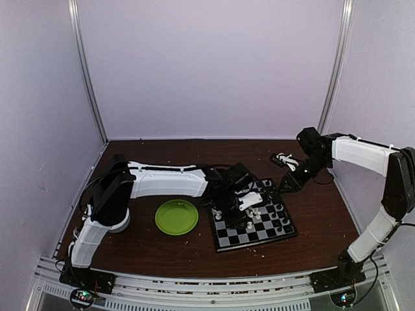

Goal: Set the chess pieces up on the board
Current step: Pick up the bishop from the chessboard.

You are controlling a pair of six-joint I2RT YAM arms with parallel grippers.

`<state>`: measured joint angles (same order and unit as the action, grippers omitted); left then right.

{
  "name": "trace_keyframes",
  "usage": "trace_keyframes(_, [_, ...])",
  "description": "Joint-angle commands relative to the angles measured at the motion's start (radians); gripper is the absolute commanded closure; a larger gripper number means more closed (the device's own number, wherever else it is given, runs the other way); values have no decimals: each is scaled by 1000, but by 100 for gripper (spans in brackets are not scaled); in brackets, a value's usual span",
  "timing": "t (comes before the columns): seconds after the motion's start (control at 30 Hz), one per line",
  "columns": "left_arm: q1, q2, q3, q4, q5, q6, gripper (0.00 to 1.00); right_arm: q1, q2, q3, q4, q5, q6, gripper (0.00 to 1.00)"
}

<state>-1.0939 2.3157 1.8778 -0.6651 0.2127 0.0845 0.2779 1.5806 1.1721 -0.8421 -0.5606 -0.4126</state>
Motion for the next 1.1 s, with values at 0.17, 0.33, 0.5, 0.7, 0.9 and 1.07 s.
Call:
trace_keyframes(0.17, [5, 26, 38, 14, -35, 20, 68, -5, 8, 28, -15, 5, -9, 77])
trace_keyframes(0.33, [5, 35, 45, 20, -22, 21, 68, -5, 6, 29, -17, 6, -10, 77])
trace_keyframes(0.5, [3, 37, 42, 31, -6, 22, 67, -5, 8, 29, -18, 8, -11, 77])
trace_keyframes(0.7, [0, 40, 33, 36, -4, 24, 70, -5, 11, 29, -20, 7, -11, 77])
trace_keyframes(0.9, [-5, 46, 24, 42, -5, 26, 74, -5, 13, 30, -20, 4, -9, 77])
trace_keyframes(1.07, [-4, 11, -14, 40, -22, 27, 81, -5, 10, 29, -19, 0, -6, 77])
